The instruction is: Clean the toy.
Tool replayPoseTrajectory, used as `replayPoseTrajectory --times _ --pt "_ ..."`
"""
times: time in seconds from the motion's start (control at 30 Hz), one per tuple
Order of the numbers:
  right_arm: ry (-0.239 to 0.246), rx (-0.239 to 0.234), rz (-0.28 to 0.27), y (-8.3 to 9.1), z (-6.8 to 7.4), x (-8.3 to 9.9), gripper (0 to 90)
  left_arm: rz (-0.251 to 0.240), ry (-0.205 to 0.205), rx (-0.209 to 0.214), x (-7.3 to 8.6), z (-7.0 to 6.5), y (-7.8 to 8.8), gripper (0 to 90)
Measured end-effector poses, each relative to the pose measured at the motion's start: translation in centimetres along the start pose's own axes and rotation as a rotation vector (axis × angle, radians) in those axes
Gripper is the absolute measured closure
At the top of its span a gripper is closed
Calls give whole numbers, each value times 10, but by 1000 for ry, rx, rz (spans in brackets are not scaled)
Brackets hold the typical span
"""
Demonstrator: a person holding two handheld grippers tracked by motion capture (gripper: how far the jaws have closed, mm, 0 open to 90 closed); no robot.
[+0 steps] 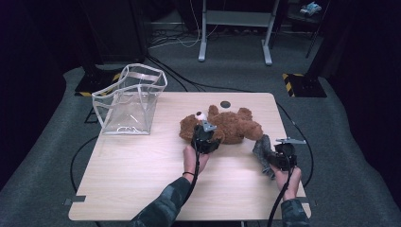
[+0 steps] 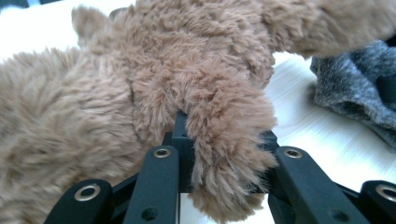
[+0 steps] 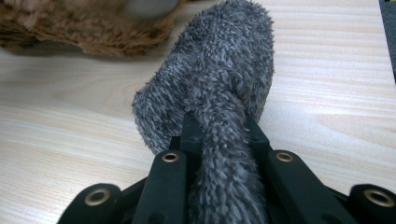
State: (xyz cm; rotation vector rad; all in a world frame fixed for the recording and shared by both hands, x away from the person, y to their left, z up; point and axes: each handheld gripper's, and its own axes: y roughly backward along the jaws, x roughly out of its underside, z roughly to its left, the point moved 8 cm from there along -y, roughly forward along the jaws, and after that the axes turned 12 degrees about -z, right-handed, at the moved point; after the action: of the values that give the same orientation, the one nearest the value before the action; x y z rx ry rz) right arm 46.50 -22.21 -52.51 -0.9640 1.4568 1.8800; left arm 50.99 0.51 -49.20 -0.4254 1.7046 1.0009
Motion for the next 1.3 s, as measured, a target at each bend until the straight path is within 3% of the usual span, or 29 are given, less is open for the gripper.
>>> replayPoseTrajectory --times 0.07,0.1,0.37,0.5,0.57,0.7,0.8,0.9,1.1,1.3 --pt "24 -1 -9 1 0 -2 765 4 -1 17 -3 1 0 720" --pt "9 -1 -11 2 2 -3 765 1 -4 22 -5 1 0 719" --pt "41 -22 -49 10 13 -14 765 -2 -6 71 -18 -2 6 721" --pt "60 -29 -72 18 21 -21 765 -8 41 110 -25 -2 11 721" --pt "71 -35 -89 21 26 -23 766 22 51 112 -22 1 10 716" --pt "99 -53 -84 14 37 -20 767 85 108 90 -19 13 6 648" --pt "112 -75 -93 9 49 -23 767 99 105 66 -23 19 7 586" --pt "139 -101 -118 6 68 -32 768 77 100 26 -29 23 10 537" --pt "191 -146 -173 2 101 -63 768 66 39 -19 -41 27 11 603" --pt "247 -192 -242 -4 135 -98 769 65 36 -10 -45 28 9 656"
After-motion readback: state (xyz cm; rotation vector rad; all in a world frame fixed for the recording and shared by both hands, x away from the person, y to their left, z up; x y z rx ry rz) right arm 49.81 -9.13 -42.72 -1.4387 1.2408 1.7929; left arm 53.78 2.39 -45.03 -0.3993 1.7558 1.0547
